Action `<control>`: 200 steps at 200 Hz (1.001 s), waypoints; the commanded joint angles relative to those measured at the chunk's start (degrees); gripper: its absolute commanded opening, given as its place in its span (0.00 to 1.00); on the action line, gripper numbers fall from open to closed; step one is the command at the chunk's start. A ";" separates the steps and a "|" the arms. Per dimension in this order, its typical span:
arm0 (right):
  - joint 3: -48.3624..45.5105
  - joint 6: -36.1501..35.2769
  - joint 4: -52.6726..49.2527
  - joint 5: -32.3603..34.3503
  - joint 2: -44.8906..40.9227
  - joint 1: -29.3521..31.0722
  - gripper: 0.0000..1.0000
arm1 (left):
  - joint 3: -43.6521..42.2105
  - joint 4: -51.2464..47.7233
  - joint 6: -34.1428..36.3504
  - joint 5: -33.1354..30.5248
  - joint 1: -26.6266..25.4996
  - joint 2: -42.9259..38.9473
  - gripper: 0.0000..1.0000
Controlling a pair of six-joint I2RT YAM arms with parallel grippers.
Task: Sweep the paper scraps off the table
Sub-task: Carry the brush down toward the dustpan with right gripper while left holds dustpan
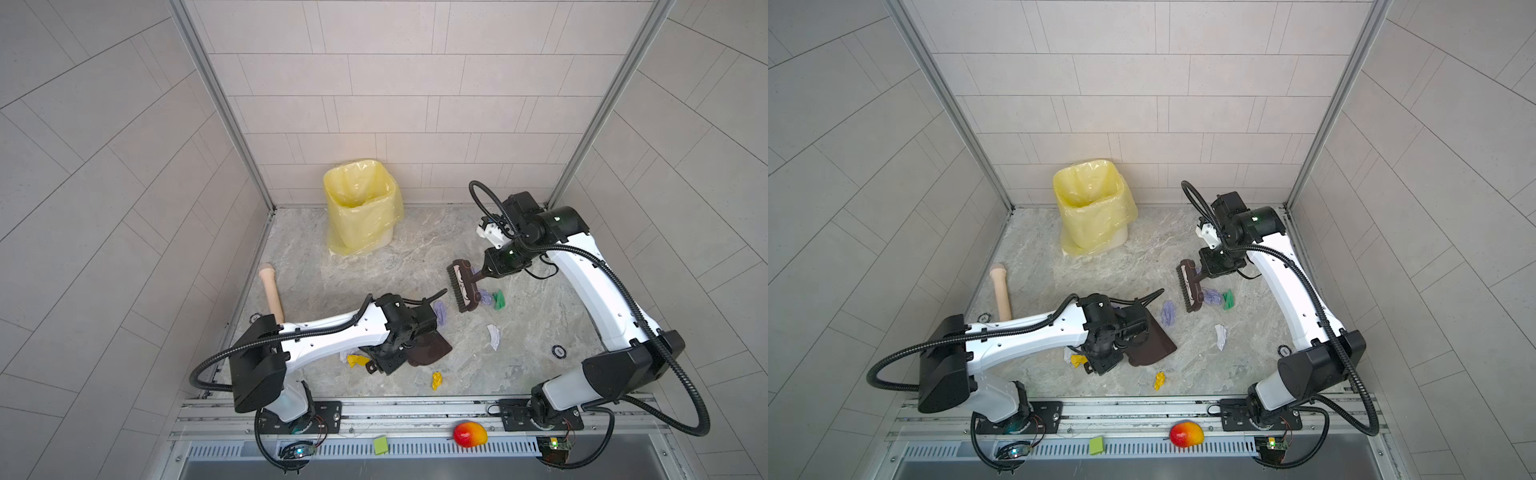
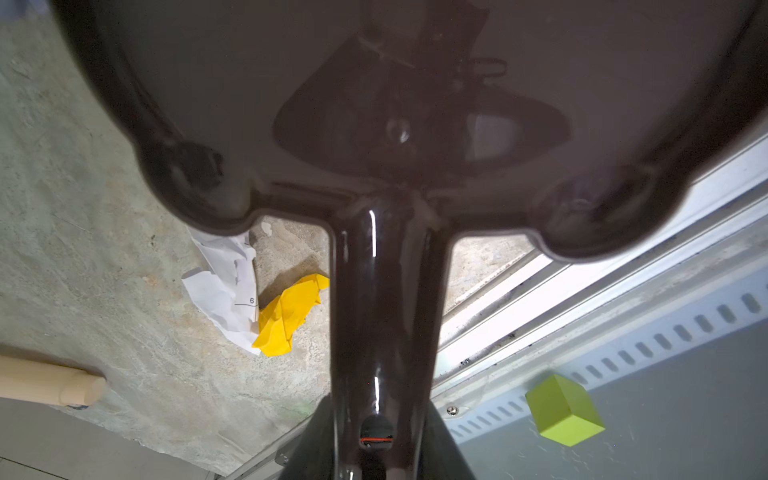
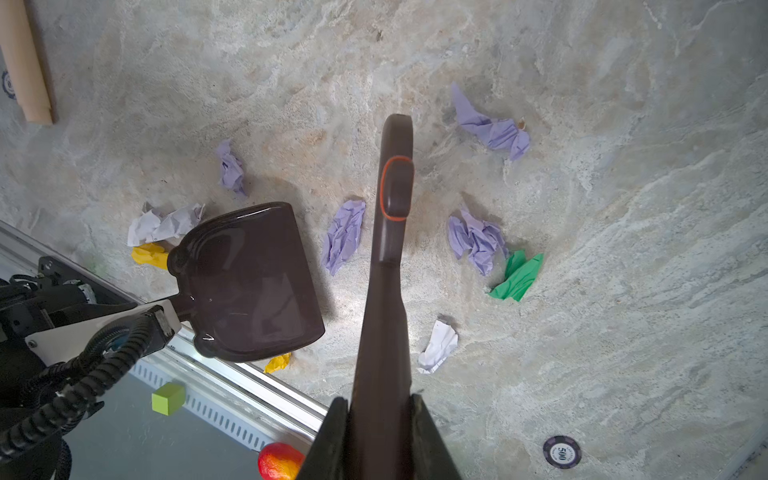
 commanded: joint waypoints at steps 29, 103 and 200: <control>3.37 -1.59 -3.22 2.00 2.61 1.79 0.00 | 2.44 -1.36 2.64 -4.02 -0.47 2.28 0.00; 6.44 -2.58 -4.47 2.90 6.90 3.06 0.00 | 2.11 0.33 2.94 -3.94 -0.50 3.84 0.00; 13.31 -2.45 -7.32 6.03 13.49 5.74 0.00 | 1.39 2.33 2.90 -2.42 -0.33 4.89 0.00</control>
